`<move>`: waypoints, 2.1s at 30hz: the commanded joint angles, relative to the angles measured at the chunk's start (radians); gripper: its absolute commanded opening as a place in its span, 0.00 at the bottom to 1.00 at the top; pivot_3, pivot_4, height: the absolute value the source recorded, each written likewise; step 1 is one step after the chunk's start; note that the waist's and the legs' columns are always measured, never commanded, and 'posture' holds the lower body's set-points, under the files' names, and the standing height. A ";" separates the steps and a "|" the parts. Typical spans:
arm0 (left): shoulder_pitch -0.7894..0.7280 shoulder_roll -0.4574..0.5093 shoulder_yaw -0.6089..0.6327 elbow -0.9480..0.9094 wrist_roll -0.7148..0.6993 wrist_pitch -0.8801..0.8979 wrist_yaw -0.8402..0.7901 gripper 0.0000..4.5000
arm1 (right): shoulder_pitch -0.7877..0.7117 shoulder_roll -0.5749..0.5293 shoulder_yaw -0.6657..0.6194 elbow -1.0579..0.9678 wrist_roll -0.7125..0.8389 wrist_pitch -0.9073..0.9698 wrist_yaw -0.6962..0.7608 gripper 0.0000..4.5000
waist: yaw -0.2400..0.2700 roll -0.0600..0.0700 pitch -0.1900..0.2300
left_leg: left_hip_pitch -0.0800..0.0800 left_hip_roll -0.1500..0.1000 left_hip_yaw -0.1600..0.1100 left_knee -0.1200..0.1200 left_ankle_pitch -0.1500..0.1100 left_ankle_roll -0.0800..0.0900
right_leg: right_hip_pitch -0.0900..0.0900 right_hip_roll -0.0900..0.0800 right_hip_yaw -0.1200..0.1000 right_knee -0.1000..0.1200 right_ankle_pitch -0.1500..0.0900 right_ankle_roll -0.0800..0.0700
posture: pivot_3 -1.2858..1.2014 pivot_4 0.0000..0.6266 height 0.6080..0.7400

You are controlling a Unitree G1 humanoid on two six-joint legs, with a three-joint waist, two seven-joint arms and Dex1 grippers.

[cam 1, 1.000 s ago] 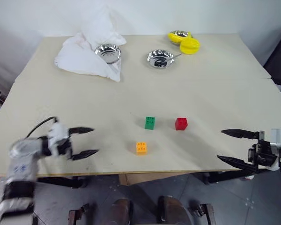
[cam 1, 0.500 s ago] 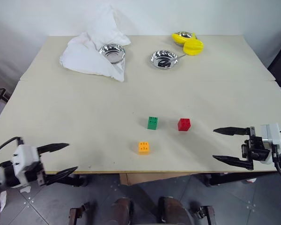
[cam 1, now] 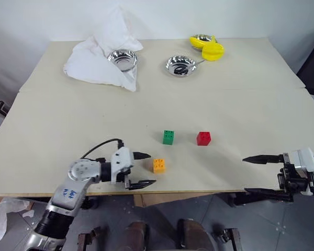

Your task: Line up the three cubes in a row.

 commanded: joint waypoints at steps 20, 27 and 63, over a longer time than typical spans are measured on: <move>-0.182 0.062 0.117 0.313 -0.056 -0.185 -0.144 0.33 | 0.074 0.064 -0.083 -0.174 0.070 0.054 -0.096 1.00 | 0.003 0.000 0.000 | 0.000 0.000 -0.001 0.001 0.000 -0.001 | 0.000 0.000 -0.001 0.000 0.000 0.000 | 0.52 0.24 1.00; -0.456 0.055 0.170 0.770 -0.079 -0.386 -0.356 0.33 | 0.037 0.107 -0.083 -0.214 0.117 0.092 -0.151 1.00 | 0.005 0.000 0.000 | 0.000 -0.001 -0.001 0.001 0.000 0.000 | 0.000 -0.001 -0.003 0.000 0.000 0.000 | 0.52 0.24 1.00; -0.840 -0.049 0.131 1.413 0.236 -0.601 -0.357 0.63 | 0.108 0.121 -0.105 -0.281 0.099 0.093 -0.197 1.00 | 0.002 -0.005 0.003 | -0.002 -0.002 0.000 0.003 0.000 0.001 | -0.001 0.002 -0.013 0.008 0.001 0.002 | 0.52 0.24 1.00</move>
